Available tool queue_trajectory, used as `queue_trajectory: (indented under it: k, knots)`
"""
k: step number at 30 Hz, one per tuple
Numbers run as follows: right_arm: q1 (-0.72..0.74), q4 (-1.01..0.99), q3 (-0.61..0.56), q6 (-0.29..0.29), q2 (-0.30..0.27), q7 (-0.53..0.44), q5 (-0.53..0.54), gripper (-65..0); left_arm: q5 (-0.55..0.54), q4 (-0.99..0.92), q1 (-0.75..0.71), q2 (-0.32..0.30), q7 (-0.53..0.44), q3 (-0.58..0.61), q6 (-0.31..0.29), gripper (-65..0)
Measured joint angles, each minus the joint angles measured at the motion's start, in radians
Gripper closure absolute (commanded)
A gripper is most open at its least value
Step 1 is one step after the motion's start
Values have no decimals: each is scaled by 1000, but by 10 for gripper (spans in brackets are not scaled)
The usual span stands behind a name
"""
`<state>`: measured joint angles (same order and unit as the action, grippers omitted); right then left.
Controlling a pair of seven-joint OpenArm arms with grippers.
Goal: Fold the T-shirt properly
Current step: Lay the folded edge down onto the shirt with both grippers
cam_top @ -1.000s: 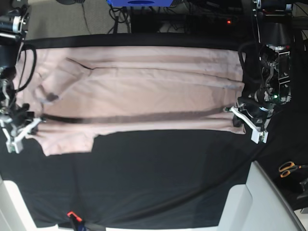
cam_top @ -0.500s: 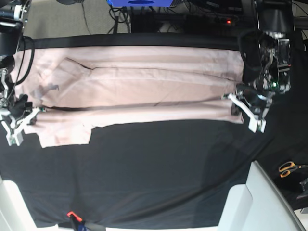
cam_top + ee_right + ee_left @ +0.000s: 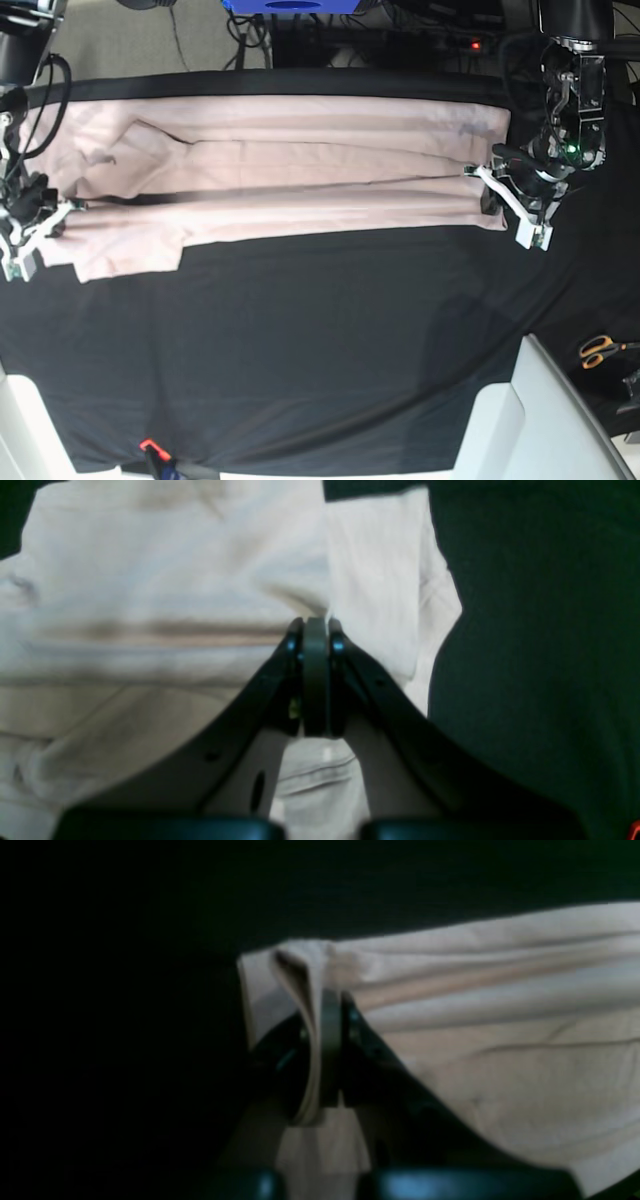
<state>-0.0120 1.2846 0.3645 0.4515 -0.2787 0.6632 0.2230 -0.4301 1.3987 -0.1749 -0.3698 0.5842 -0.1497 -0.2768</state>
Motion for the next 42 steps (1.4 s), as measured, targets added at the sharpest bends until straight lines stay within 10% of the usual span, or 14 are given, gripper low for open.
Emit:
queue_trajectory:
  k: [42]
  knots:
    - [-161, 169, 48, -9, 80, 71, -7, 0, 4, 64, -107, 3, -7, -32, 0, 0]
